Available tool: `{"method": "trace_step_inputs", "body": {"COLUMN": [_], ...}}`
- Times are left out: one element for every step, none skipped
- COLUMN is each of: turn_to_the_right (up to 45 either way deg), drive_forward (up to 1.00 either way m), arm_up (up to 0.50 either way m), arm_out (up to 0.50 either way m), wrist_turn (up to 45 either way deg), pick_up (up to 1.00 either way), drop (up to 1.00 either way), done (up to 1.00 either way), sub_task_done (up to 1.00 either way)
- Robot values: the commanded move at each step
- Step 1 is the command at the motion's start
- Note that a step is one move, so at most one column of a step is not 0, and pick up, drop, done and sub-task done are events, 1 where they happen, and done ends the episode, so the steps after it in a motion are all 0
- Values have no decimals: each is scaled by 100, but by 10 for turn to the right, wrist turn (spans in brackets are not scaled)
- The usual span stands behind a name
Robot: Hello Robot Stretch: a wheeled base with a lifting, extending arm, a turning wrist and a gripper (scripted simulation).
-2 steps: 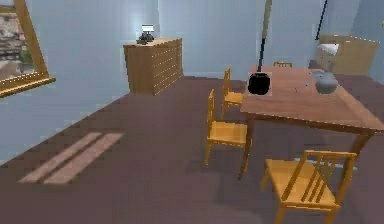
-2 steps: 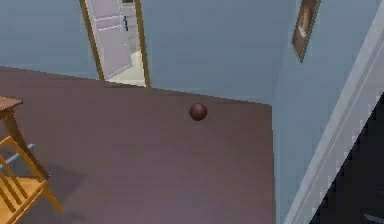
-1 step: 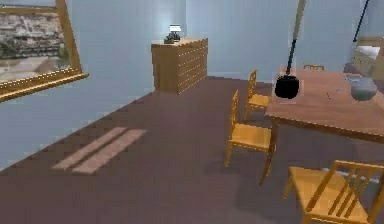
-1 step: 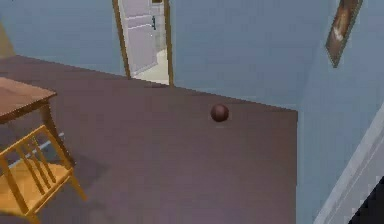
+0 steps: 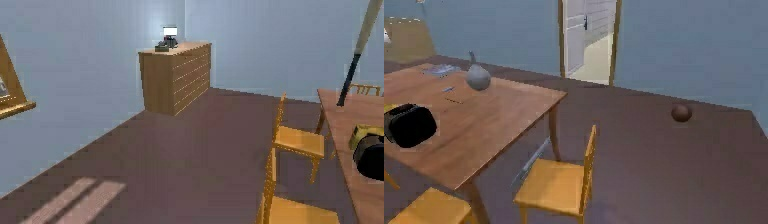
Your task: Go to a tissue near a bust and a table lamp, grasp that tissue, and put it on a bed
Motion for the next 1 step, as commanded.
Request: {"method": "trace_step_inputs", "body": {"turn_to_the_right": [0], "drive_forward": [95], "arm_up": [0], "arm_out": [0], "wrist_turn": [0], "pick_up": [0], "drop": [0], "done": [0], "sub_task_done": [0]}}
